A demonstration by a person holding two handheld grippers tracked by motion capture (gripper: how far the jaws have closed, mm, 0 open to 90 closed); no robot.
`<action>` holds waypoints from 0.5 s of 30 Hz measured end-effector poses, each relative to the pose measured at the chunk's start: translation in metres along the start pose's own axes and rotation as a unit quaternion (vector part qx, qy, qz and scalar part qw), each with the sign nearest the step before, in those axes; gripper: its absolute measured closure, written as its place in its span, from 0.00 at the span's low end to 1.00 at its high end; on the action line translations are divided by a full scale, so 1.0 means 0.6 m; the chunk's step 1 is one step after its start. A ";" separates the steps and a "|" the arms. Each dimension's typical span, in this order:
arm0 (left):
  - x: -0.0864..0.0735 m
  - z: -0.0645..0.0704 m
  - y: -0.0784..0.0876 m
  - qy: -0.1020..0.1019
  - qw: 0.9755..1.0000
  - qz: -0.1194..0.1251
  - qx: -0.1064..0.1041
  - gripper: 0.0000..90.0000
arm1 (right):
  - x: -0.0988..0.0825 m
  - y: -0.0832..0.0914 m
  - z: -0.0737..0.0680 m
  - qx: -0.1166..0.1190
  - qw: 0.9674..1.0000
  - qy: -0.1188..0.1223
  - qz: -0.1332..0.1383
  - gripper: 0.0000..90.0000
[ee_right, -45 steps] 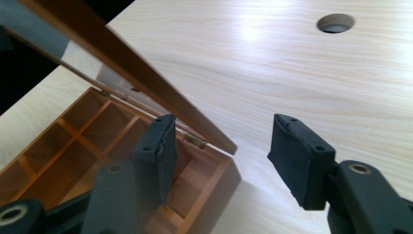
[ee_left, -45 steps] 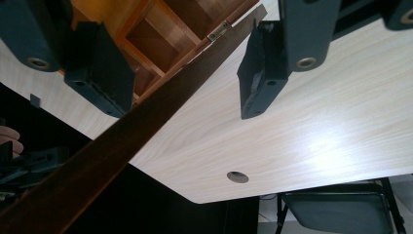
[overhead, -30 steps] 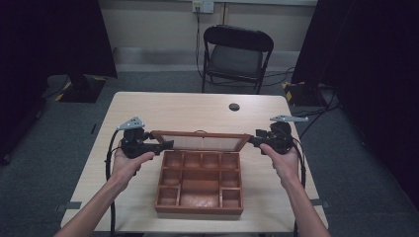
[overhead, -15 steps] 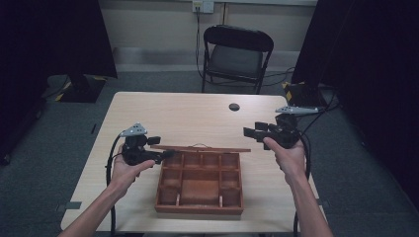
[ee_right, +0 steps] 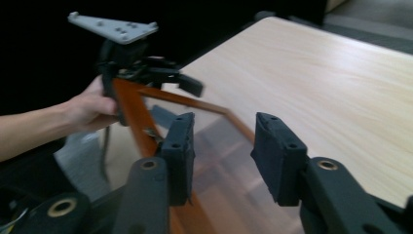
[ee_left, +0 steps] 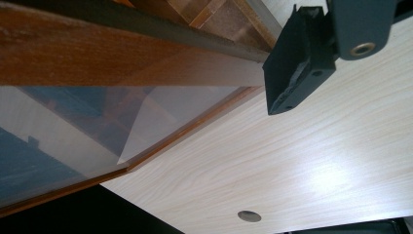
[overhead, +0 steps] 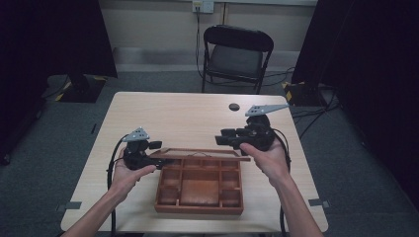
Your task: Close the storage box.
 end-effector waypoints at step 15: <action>-0.003 0.005 -0.002 0.002 1.000 0.005 -0.002 0.19 | -0.002 -0.069 -0.048 0.078 0.996 0.015 -0.046 0.85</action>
Point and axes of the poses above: each handheld gripper's, and its own axes: y roughly backward along the jaws, x roughly out of its top, z roughly to its right, the point moved 7 cm from there along -y, roughly forward along the jaws, and after that the axes turned 10 degrees about y, right-handed, at the moved point
